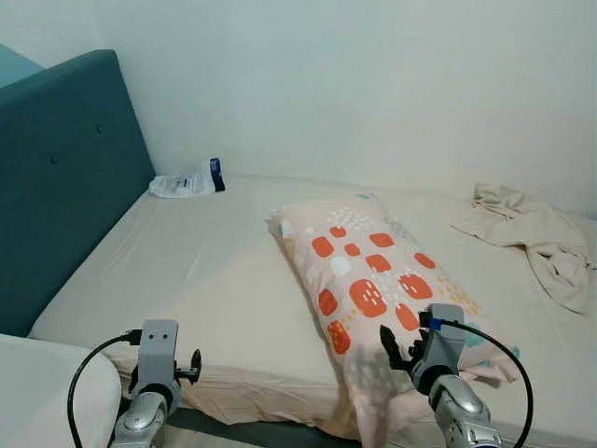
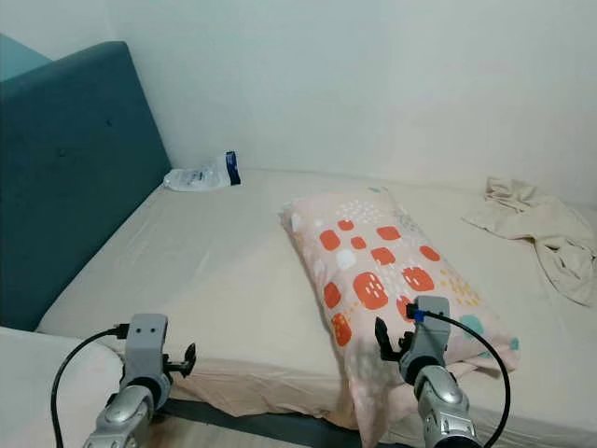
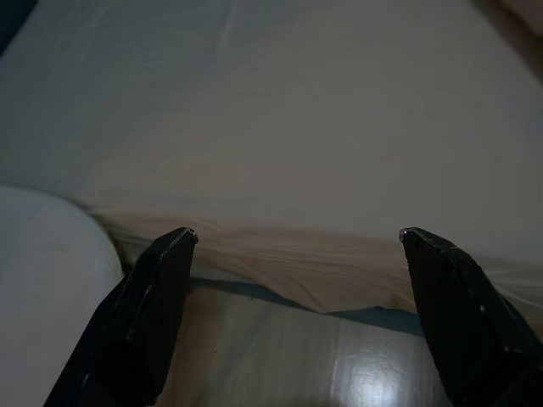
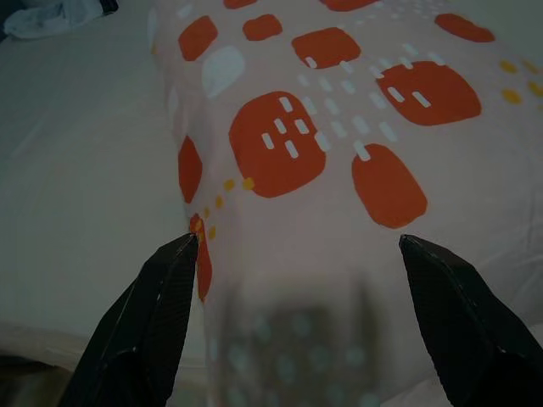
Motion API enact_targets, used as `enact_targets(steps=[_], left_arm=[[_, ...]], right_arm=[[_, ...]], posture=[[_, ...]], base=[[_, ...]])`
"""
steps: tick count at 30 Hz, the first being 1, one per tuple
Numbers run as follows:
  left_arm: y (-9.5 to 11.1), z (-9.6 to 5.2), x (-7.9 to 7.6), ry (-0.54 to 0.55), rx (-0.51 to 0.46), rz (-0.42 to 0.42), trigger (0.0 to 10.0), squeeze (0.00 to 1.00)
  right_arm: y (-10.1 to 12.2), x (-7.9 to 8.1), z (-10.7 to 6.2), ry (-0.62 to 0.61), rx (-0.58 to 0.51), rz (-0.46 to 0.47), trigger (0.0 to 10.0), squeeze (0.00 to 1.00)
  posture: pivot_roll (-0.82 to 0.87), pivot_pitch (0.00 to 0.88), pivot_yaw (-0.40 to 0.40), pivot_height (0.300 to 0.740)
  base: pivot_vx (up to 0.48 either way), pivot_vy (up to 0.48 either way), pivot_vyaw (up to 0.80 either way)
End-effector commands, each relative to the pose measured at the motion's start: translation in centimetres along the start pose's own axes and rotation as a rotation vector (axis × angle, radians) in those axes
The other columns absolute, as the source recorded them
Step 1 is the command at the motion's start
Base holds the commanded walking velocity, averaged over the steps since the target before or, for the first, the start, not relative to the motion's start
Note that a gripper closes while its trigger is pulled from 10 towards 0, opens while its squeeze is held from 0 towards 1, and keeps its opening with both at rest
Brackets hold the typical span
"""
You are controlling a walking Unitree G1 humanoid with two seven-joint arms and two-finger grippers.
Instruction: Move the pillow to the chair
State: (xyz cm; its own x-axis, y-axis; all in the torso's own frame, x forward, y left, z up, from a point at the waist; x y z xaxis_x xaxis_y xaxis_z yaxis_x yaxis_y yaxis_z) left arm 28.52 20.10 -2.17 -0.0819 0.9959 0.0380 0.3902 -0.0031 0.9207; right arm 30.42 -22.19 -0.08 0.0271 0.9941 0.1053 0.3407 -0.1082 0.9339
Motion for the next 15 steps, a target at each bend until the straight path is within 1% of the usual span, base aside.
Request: enact_targets(steps=[1, 2, 3, 7, 15], left_arm=[[0.18, 0.13, -0.67, -0.023, -0.005, 0.003, 10.0, 0.0], [0.22, 0.19, -0.78, -0.025, -0.006, -0.008, 10.0, 0.0], [0.26, 0.23, -0.83, -0.025, -0.006, -0.019, 10.0, 0.0], [0.31, 0.43, -1.06, -0.028, -0.001, -0.009, 10.0, 0.0], [0.64, 0.51, -1.59, -0.046, -0.014, -0.026, 10.0, 0.0]], right_arm=[[-0.55, -0.16, 0.0, -0.034, 0.027, 0.008, 10.0, 0.0], [-0.69, -0.34, 0.03, -0.054, 0.039, -0.001, 10.0, 0.0], [-0.76, -0.43, 0.05, -0.065, 0.045, -0.005, 10.0, 0.0], [-0.86, -0.63, 0.11, -0.091, 0.058, -0.024, 10.0, 0.0], [-0.73, -0.7, 0.19, -0.101, 0.056, -0.024, 10.0, 0.0]], posture=[[-0.06, 0.0, -0.002, 0.74], [-0.06, 0.0, -0.002, 0.74], [-0.06, 0.0, 0.0, 0.74], [-0.07, 0.0, 0.003, 0.74], [-0.07, 0.0, 0.001, 0.74]], base=[[0.0, -0.48, 0.0], [0.0, -0.368, 0.0], [0.0, 0.0, 0.0], [0.0, 0.0, 0.0], [0.0, 0.0, 0.0]])
Point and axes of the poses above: a point about 5 cm out from each wrist's last joint towards the gripper, its own z axis pointing out of the wrist towards the gripper, its own y axis along the axis of the wrist's last joint, x = y × z, the point moved 3 cm from there along z, pointing out of the wrist towards the gripper, and after that the axes turned 1 degree about -z, right-handed, at the moved point
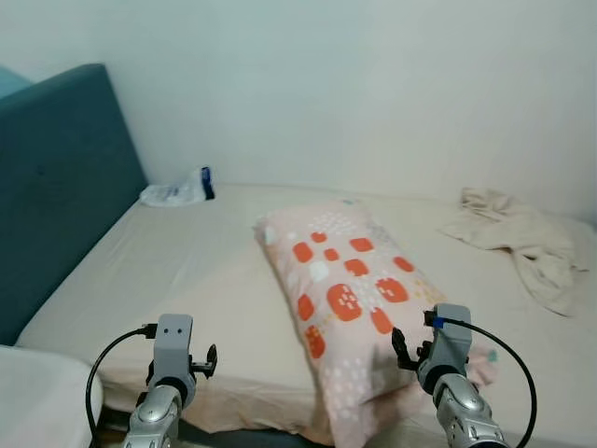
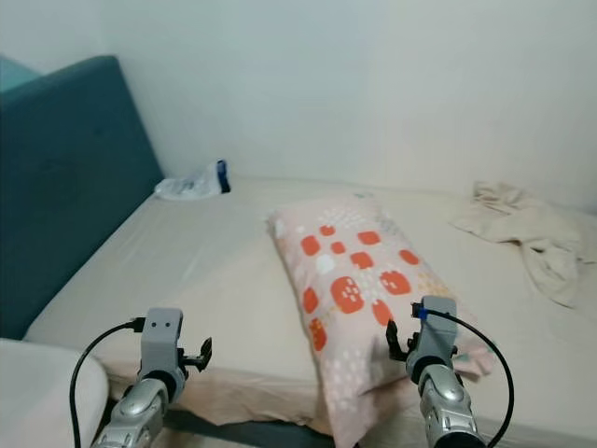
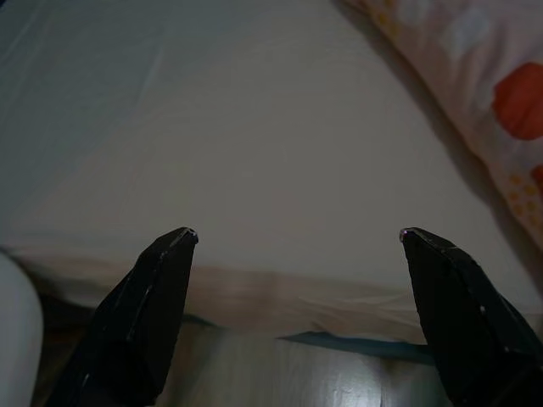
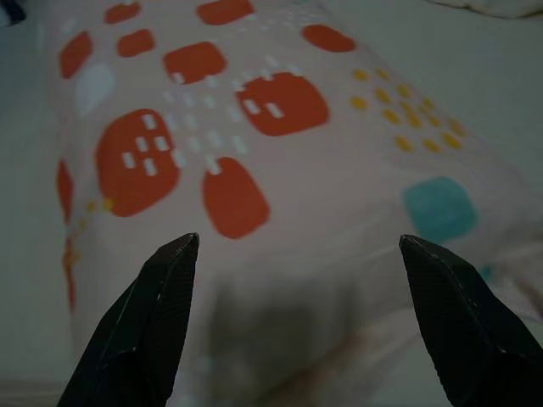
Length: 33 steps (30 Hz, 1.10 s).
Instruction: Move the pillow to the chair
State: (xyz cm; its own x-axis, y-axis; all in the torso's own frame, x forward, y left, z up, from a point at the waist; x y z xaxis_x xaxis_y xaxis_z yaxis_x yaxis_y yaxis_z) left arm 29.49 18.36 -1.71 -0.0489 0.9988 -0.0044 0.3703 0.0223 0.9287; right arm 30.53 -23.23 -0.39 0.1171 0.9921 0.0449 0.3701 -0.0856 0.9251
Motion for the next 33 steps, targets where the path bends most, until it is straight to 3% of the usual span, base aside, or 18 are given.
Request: enact_targets(steps=[1, 4, 11, 27, 33], left_arm=[[-0.2, -0.1, 0.2, -0.003, 0.006, 0.001, 10.0, 0.0], [-0.2, -0.1, 0.1, -0.015, 0.007, 0.01, 10.0, 0.0], [-0.3, -0.2, -0.2, -0.019, 0.004, 0.008, 10.0, 0.0], [0.6, 0.1, -0.3, -0.031, -0.033, -0.016, 10.0, 0.0], [1.2, 0.2, -0.1, -0.014, -0.057, -0.021, 10.0, 0.0]], right_arm=[[-0.6, 0.4, 0.0, 0.004, 0.026, -0.003, 10.0, 0.0], [-0.5, 0.4, 0.0, 0.003, 0.026, -0.005, 10.0, 0.0], [-0.5, 0.9, 0.1, 0.011, 0.028, -0.009, 10.0, 0.0], [0.8, 1.3, 0.9, 0.028, 0.025, 0.036, 10.0, 0.0], [2.0, 2.7, 1.2, 0.13, -0.02, 0.084, 10.0, 0.0]], posture=[[-0.07, 0.0, 0.002, 0.74], [-0.07, 0.0, 0.0, 0.74], [-0.06, 0.0, 0.001, 0.74], [-0.07, 0.0, -0.003, 0.73], [-0.07, 0.0, -0.007, 0.7]], base=[[0.0, 0.0, 0.0], [0.0, 0.0, 0.0], [0.0, -0.471, 0.0], [0.0, 0.0, 0.0], [0.0, 0.0, 0.0]])
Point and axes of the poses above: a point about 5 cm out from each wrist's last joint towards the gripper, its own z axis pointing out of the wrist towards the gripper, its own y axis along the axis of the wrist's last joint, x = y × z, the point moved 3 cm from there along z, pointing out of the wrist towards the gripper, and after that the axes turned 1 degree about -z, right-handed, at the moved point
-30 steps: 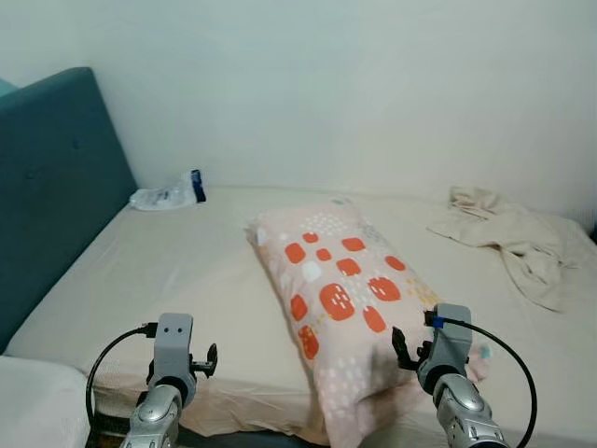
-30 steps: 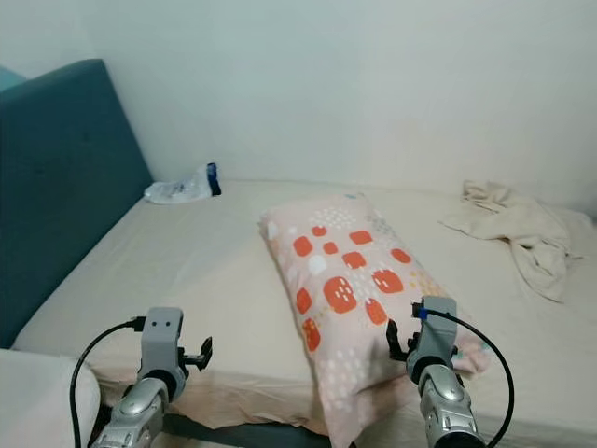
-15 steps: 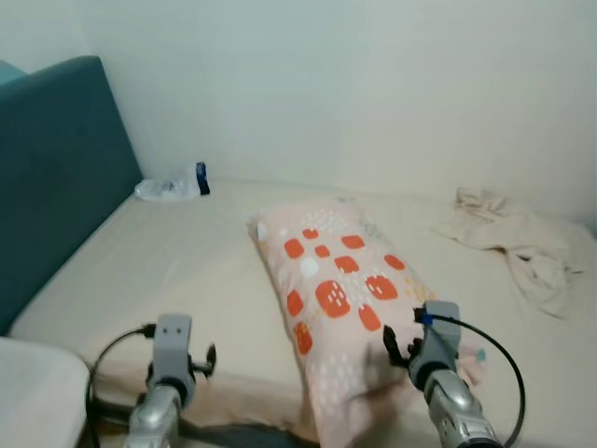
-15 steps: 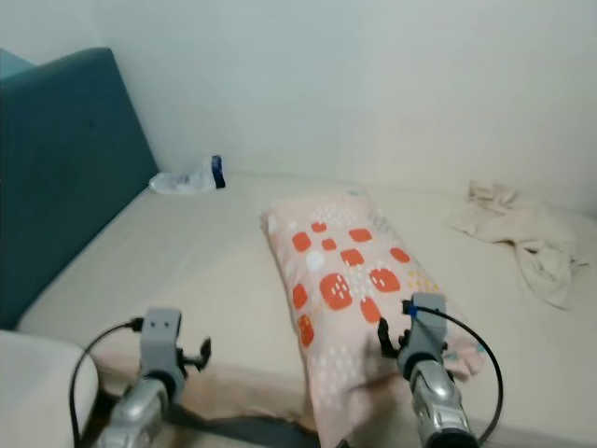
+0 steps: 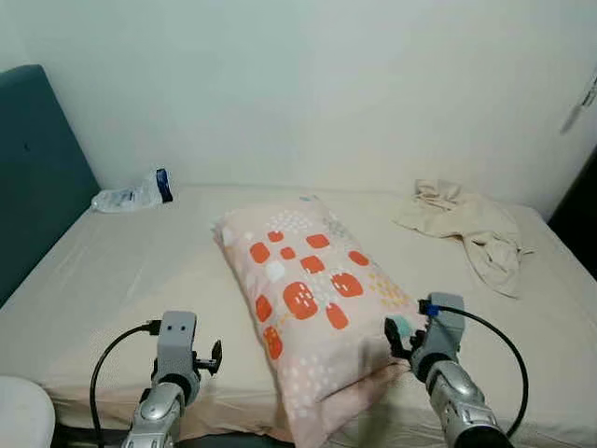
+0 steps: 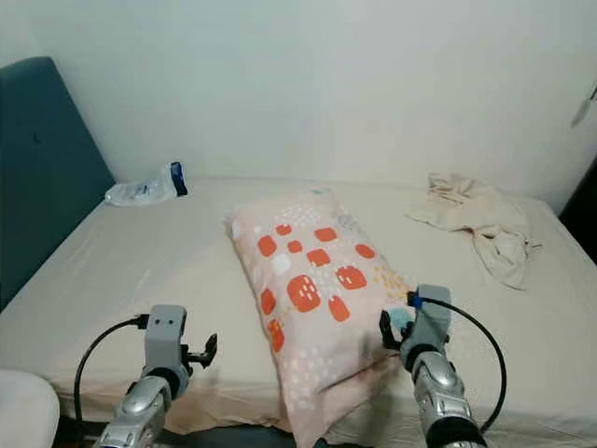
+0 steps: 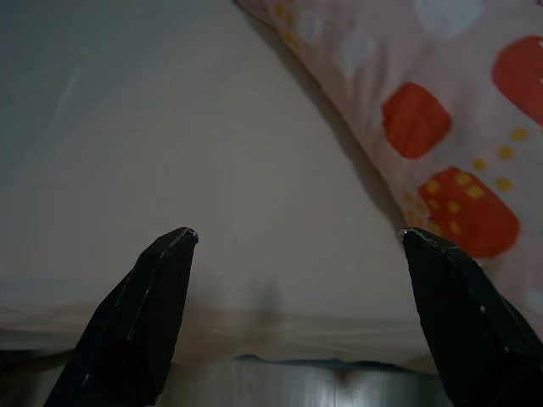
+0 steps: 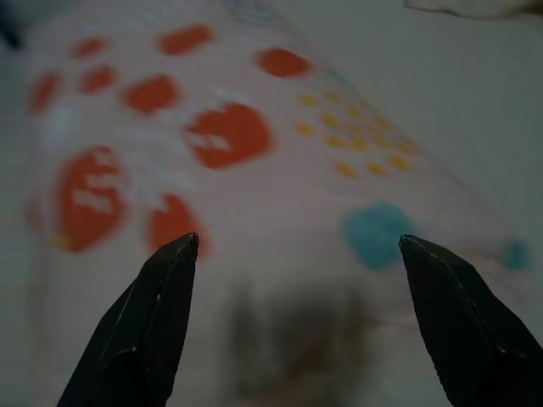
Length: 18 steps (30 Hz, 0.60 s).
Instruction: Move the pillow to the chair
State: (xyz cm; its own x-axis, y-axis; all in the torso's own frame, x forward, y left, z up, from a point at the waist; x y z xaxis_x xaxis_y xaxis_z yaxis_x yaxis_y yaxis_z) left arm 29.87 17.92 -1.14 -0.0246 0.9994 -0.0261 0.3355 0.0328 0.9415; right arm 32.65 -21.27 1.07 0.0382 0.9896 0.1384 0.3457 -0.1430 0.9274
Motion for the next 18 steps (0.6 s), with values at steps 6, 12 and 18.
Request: enact_targets(steps=[6, 12, 18], left_arm=[[0.6, 0.1, 1.0, 0.033, -0.021, 0.006, 10.0, 0.0], [0.6, 0.0, 1.2, 0.04, -0.024, 0.005, 10.0, 0.0], [0.5, 0.0, 1.2, 0.042, -0.025, 0.003, 10.0, 0.0]], right_arm=[[0.6, 0.2, 0.3, 0.013, -0.011, 0.071, 10.0, 0.0], [0.8, -1.0, 0.2, -0.028, -0.02, 0.15, 10.0, 0.0], [1.1, -1.6, 0.2, -0.04, -0.042, 0.242, 10.0, 0.0]], posture=[[-0.06, 0.0, -0.011, 0.67], [-0.06, 0.0, -0.011, 0.645], [-0.06, 0.0, -0.006, 0.62]], base=[[0.0, 0.0, 0.0], [0.0, 0.0, 0.0], [0.0, 0.0, 0.0]])
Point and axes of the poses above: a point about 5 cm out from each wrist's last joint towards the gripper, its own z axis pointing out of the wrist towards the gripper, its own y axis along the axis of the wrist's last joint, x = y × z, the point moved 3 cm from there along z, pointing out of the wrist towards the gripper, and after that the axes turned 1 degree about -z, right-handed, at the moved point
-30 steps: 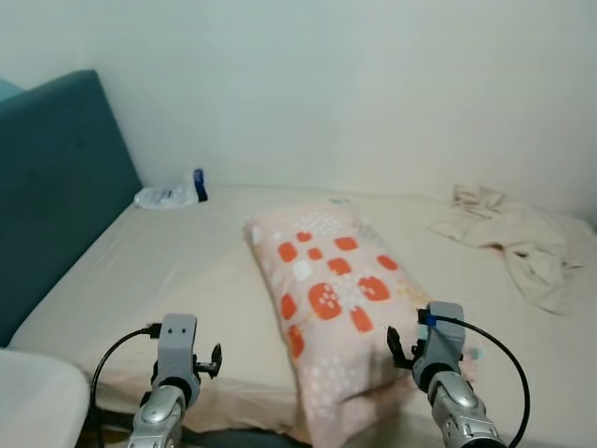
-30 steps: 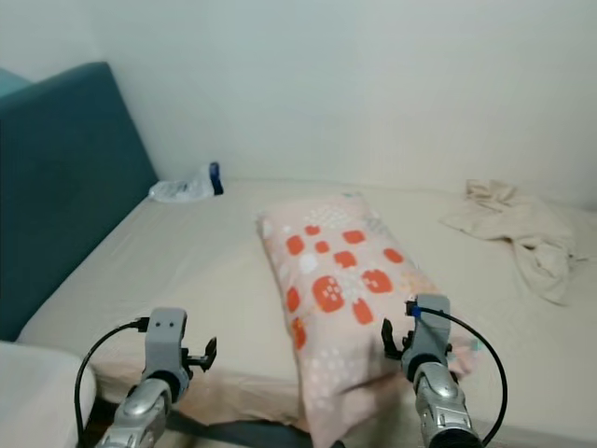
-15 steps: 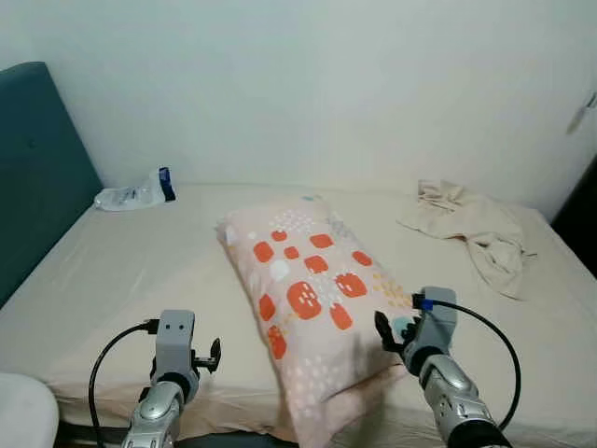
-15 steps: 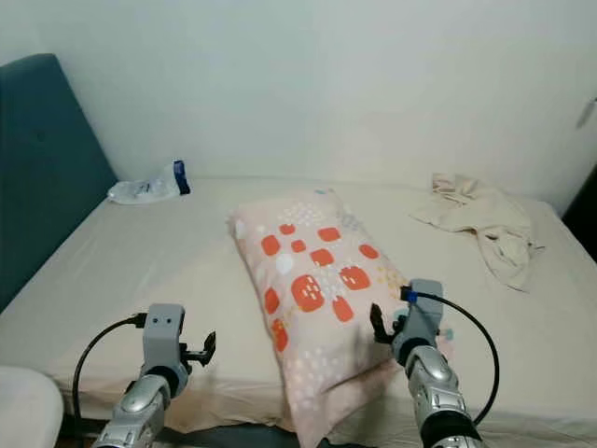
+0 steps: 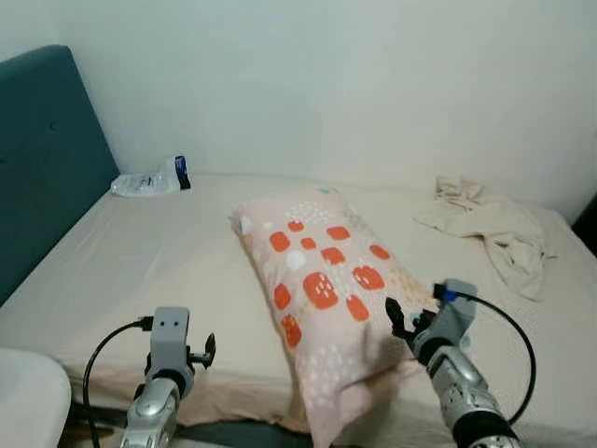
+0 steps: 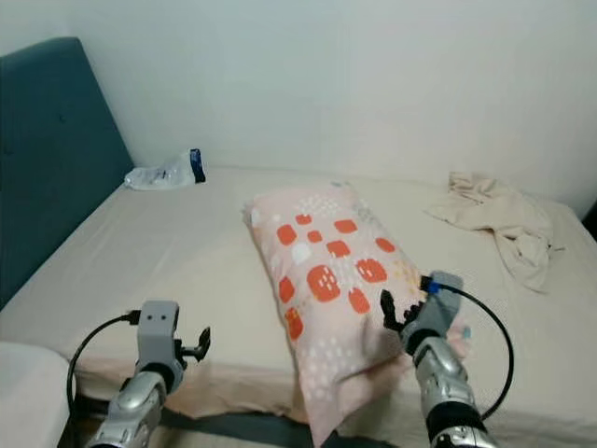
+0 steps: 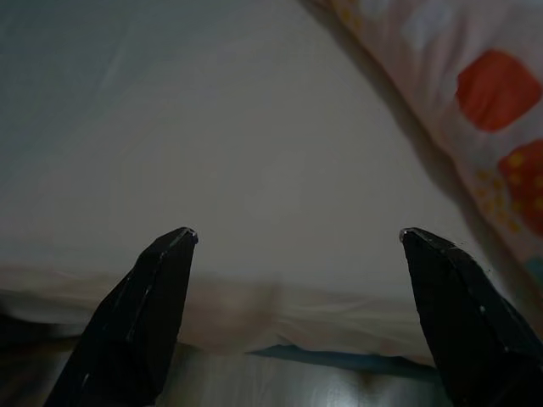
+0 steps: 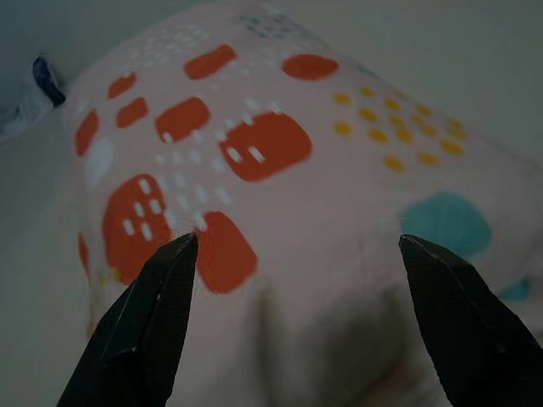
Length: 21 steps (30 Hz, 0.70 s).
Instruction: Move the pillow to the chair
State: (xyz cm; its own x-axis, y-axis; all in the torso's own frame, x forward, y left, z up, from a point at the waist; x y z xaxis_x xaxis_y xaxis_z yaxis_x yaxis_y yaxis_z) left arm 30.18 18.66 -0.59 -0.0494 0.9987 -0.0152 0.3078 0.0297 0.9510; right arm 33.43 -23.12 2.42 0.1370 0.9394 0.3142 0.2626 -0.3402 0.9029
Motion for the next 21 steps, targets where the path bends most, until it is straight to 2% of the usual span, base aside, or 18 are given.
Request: enact_targets(steps=[1, 10, 12, 17, 21], left_arm=[[-0.2, -0.1, 0.5, 0.015, 0.004, 0.001, 10.0, 0.0], [-0.2, -0.2, 0.8, 0.019, 0.003, 0.003, 10.0, 0.0], [-0.1, -0.3, 0.9, 0.018, 0.0, 0.005, 10.0, 0.0], [-0.2, -0.4, 1.0, 0.017, -0.003, 0.009, 10.0, 0.0], [-0.4, -0.7, 1.2, 0.013, 0.0, 0.015, 10.0, 0.0]], right_arm=[[-0.7, -0.2, -0.1, -0.006, 0.027, 0.037, 10.0, 0.0], [-0.1, 0.6, 0.0, 0.057, -0.012, 0.091, 10.0, 0.0], [0.7, 1.5, 0.2, 0.132, -0.044, 0.092, 10.0, 0.0], [2.1, 2.0, 0.3, 0.186, -0.093, 0.097, 10.0, 0.0], [3.3, 1.6, 0.4, 0.182, -0.132, 0.112, 10.0, 0.0]], posture=[[-0.06, 0.0, -0.006, 0.62], [-0.06, 0.006, 0.002, 0.585], [-0.06, 0.009, 0.003, 0.57], [-0.05, 0.019, 0.007, 0.55], [-0.04, 0.032, 0.016, 0.53]], base=[[0.0, 0.0, 0.0], [0.0, 0.0, 0.0], [0.0, 0.0, 0.0], [0.0, 0.0, 0.0], [0.0, 0.0, 0.0]])
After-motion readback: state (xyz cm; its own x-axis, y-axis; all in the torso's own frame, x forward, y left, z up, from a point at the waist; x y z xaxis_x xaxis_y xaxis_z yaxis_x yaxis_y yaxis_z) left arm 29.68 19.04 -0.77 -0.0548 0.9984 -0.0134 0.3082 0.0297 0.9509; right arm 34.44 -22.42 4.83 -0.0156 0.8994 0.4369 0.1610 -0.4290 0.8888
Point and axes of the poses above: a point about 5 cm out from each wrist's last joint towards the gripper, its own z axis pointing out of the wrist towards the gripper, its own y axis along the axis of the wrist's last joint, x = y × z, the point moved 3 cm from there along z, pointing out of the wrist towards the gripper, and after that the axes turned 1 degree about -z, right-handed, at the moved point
